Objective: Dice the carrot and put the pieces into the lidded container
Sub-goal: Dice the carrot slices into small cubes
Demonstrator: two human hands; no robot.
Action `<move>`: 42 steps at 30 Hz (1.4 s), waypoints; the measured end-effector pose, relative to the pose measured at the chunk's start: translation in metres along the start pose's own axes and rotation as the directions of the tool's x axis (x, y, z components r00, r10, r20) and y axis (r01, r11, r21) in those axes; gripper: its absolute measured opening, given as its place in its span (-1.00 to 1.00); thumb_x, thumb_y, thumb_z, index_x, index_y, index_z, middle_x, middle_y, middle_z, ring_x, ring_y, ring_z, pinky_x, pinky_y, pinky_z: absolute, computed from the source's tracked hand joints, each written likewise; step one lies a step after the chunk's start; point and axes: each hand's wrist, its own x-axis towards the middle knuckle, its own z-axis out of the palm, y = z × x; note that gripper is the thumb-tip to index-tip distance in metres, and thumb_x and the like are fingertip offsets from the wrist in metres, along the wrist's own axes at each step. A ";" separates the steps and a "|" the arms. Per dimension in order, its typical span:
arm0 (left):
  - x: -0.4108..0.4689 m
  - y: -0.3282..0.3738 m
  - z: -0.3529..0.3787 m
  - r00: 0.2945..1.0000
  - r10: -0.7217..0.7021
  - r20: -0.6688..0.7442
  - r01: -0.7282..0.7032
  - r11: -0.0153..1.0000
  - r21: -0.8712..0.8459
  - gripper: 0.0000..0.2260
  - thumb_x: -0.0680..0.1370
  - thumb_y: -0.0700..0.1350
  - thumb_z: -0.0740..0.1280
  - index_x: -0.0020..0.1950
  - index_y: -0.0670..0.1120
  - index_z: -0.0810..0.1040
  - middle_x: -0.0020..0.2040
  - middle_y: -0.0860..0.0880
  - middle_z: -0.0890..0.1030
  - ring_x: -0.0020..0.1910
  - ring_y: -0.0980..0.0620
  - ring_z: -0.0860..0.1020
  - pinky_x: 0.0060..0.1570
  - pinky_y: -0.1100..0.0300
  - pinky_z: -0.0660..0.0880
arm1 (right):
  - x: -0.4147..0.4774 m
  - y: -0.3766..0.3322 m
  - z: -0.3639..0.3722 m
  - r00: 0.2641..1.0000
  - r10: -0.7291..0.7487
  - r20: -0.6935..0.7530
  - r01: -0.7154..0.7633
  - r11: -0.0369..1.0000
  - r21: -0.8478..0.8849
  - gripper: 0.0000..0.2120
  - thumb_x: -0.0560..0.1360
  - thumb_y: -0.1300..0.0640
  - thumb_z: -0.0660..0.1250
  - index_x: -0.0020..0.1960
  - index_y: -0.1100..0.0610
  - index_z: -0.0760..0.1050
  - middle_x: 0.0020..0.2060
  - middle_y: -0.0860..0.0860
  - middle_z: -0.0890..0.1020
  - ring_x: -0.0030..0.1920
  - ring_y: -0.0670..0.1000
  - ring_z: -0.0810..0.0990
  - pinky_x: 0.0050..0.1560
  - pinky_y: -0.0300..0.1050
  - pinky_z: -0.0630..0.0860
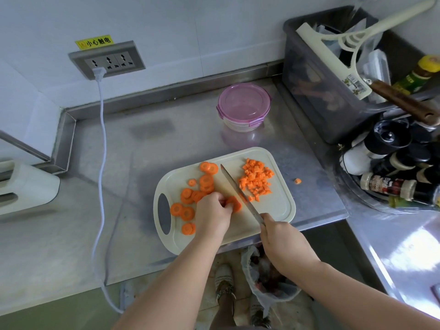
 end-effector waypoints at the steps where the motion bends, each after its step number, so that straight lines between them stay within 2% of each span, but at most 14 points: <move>1: 0.000 0.000 -0.001 1.000 -0.002 -0.002 0.002 1.000 -0.001 -0.84 0.53 -0.10 0.36 0.05 -0.14 0.62 0.01 -0.03 0.65 0.04 0.00 0.58 -0.09 0.27 0.36 | -0.002 0.000 -0.001 1.000 -0.015 -0.016 0.015 1.000 -0.001 -0.76 0.65 0.11 0.00 0.27 0.07 0.31 -0.24 0.06 0.59 -0.27 0.11 0.57 -0.28 0.00 0.50; 6: 0.002 -0.004 -0.007 0.999 -0.031 -0.010 0.032 0.999 0.010 -0.85 0.52 -0.16 0.35 0.07 -0.14 0.61 0.02 -0.04 0.65 0.07 -0.02 0.57 -0.06 0.27 0.35 | -0.010 -0.004 0.000 0.999 -0.048 -0.011 0.048 0.998 -0.041 -0.72 0.64 0.15 0.03 0.33 0.07 0.28 -0.21 0.05 0.57 -0.27 0.11 0.56 -0.34 -0.06 0.44; 8: 0.002 -0.004 -0.010 0.999 -0.043 -0.005 0.043 0.999 0.009 -0.87 0.52 -0.17 0.36 0.02 -0.15 0.63 -0.01 -0.07 0.66 0.03 -0.04 0.58 -0.08 0.24 0.38 | -0.011 -0.006 0.004 0.999 -0.050 0.006 0.050 0.998 -0.030 -0.71 0.62 0.19 0.04 0.32 0.08 0.28 -0.23 0.05 0.55 -0.27 0.12 0.55 -0.36 -0.04 0.42; 11: 0.002 -0.004 -0.011 0.998 -0.062 0.020 0.062 0.998 0.005 -0.89 0.51 -0.15 0.37 -0.01 -0.13 0.65 -0.09 -0.02 0.64 -0.07 0.01 0.55 -0.13 0.24 0.38 | -0.012 -0.010 0.010 0.998 -0.059 0.023 0.060 0.998 -0.035 -0.72 0.61 0.21 0.04 0.30 0.09 0.28 -0.25 0.04 0.50 -0.30 0.13 0.48 -0.48 -0.12 0.25; 13: 0.001 -0.004 -0.011 0.997 -0.075 0.030 0.074 0.997 0.011 -0.91 0.51 -0.13 0.37 -0.06 -0.11 0.65 -0.17 0.01 0.61 -0.16 0.05 0.50 -0.18 0.25 0.36 | -0.012 -0.012 0.011 0.998 -0.059 0.023 0.059 0.997 -0.038 -0.74 0.61 0.22 0.04 0.27 0.10 0.29 -0.25 0.05 0.49 -0.30 0.13 0.46 -0.50 -0.14 0.19; 16: 0.002 -0.005 -0.011 0.996 -0.083 0.035 0.082 0.996 0.016 -0.90 0.50 -0.12 0.37 -0.13 -0.11 0.65 -0.26 0.02 0.58 -0.19 0.02 0.52 -0.22 0.24 0.36 | -0.011 -0.013 0.013 0.998 -0.049 0.030 0.050 0.998 -0.038 -0.78 0.61 0.22 0.03 0.23 0.10 0.30 -0.26 0.05 0.48 -0.29 0.13 0.46 -0.50 -0.14 0.15; 24: 0.002 -0.008 -0.009 0.995 -0.096 0.033 0.096 0.995 -0.015 -0.87 0.48 -0.07 0.39 -0.08 -0.10 0.68 -0.22 -0.02 0.64 -0.17 -0.01 0.56 -0.21 0.22 0.39 | -0.011 -0.014 0.017 0.999 -0.025 0.045 0.026 0.999 -0.042 -0.76 0.60 0.23 0.04 0.25 0.11 0.28 -0.27 0.03 0.48 -0.32 0.09 0.45 -0.50 -0.16 0.14; 27: 0.003 -0.008 -0.010 0.993 -0.104 0.049 0.105 0.994 -0.022 -0.87 0.47 -0.07 0.40 -0.09 -0.10 0.68 -0.25 0.00 0.62 -0.18 -0.01 0.56 -0.21 0.20 0.42 | -0.010 -0.015 0.017 0.997 -0.020 0.069 0.024 0.998 -0.051 -0.76 0.59 0.24 0.05 0.25 0.12 0.27 -0.35 -0.02 0.40 -0.39 0.03 0.38 -0.51 -0.16 0.14; 30: 0.005 -0.009 -0.008 0.991 -0.112 0.068 0.114 0.993 -0.027 -0.89 0.47 -0.08 0.40 -0.11 -0.10 0.68 -0.23 -0.03 0.65 -0.16 -0.04 0.60 -0.19 0.17 0.49 | -0.010 -0.018 0.015 0.996 -0.017 0.085 0.024 0.996 -0.082 -0.78 0.60 0.24 0.06 0.23 0.14 0.27 -0.35 -0.04 0.35 -0.29 0.07 0.46 -0.48 -0.19 0.21; 32: 0.008 -0.011 -0.007 0.990 -0.115 0.077 0.118 0.993 -0.029 -0.89 0.47 -0.07 0.41 -0.11 -0.10 0.68 -0.23 -0.03 0.66 -0.16 -0.04 0.61 -0.18 0.15 0.51 | -0.009 -0.020 0.015 0.996 -0.008 0.087 0.014 0.998 -0.069 -0.79 0.61 0.21 0.04 0.23 0.14 0.29 -0.28 -0.01 0.40 -0.18 0.11 0.54 -0.37 -0.16 0.32; 35: 0.010 -0.013 -0.007 0.989 -0.117 0.087 0.120 0.992 -0.036 -0.88 0.47 -0.07 0.41 -0.09 -0.10 0.67 -0.20 -0.04 0.66 -0.15 -0.04 0.60 -0.19 0.16 0.49 | -0.007 -0.020 0.019 0.995 0.009 0.098 -0.002 0.997 -0.073 -0.78 0.60 0.22 0.08 0.24 0.14 0.28 -0.35 -0.04 0.37 -0.34 0.03 0.44 -0.48 -0.18 0.21; 37: 0.011 -0.014 -0.007 0.990 -0.111 0.089 0.113 0.993 -0.026 -0.88 0.47 -0.07 0.42 -0.10 -0.10 0.67 -0.20 -0.04 0.66 -0.15 -0.04 0.60 -0.18 0.15 0.50 | -0.006 -0.019 0.021 0.995 0.013 0.096 -0.008 0.998 -0.058 -0.80 0.60 0.22 0.07 0.21 0.14 0.29 -0.35 -0.03 0.37 -0.33 0.05 0.45 -0.47 -0.18 0.22; 39: 0.012 -0.014 -0.006 0.990 -0.112 0.089 0.115 0.993 -0.022 -0.89 0.46 -0.08 0.42 -0.14 -0.11 0.67 -0.23 -0.06 0.67 -0.16 -0.06 0.61 -0.13 0.09 0.55 | -0.004 -0.019 0.020 0.994 0.024 0.102 -0.018 0.998 -0.055 -0.81 0.61 0.21 0.05 0.20 0.14 0.30 -0.28 -0.01 0.40 -0.22 0.09 0.49 -0.36 -0.16 0.32; 42: 0.012 -0.014 -0.006 0.990 -0.107 0.096 0.110 0.994 -0.029 -0.89 0.46 -0.11 0.40 -0.20 -0.14 0.66 -0.27 -0.10 0.67 -0.18 -0.08 0.63 -0.07 -0.01 0.58 | -0.003 -0.017 0.025 0.993 0.001 0.119 0.012 0.993 -0.114 -0.73 0.58 0.25 0.10 0.28 0.18 0.27 -0.35 -0.04 0.33 -0.38 0.00 0.38 -0.47 -0.19 0.22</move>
